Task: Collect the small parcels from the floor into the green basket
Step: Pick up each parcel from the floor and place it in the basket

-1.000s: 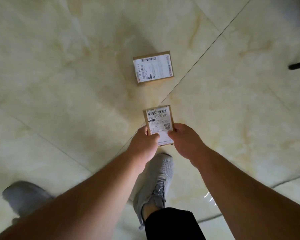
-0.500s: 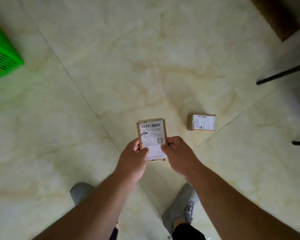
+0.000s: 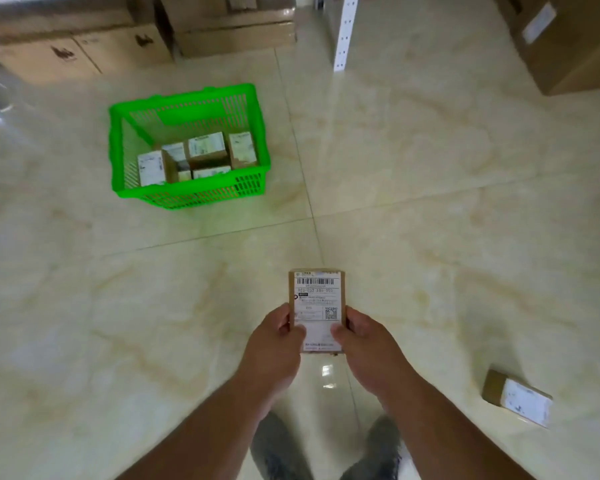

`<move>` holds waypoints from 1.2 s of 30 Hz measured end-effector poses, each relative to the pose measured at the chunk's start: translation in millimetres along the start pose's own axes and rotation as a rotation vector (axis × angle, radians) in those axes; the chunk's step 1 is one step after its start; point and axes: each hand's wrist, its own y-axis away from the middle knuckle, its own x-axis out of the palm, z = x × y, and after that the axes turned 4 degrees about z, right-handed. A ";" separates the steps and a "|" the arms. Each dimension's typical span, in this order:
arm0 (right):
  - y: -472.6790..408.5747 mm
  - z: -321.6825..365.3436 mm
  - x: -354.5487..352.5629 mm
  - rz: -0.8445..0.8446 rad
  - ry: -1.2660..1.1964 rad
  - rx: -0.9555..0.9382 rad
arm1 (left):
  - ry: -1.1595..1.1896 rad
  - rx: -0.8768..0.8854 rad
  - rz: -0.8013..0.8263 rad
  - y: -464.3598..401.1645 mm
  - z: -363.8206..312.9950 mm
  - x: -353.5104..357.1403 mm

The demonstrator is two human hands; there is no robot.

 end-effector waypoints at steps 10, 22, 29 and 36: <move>-91.0 103.2 31.8 0.122 0.057 -0.052 | 0.152 -0.057 -0.171 -46.2 -45.2 -99.7; -180.9 191.6 29.7 0.177 0.160 -0.046 | 0.149 -0.083 -0.212 -120.4 -96.2 -167.7; -222.7 243.0 69.7 0.140 0.156 -0.017 | 0.188 -0.087 -0.189 -158.0 -103.3 -238.0; -258.9 300.6 126.5 0.083 0.180 0.048 | 0.171 -0.066 -0.106 -183.6 -112.8 -326.6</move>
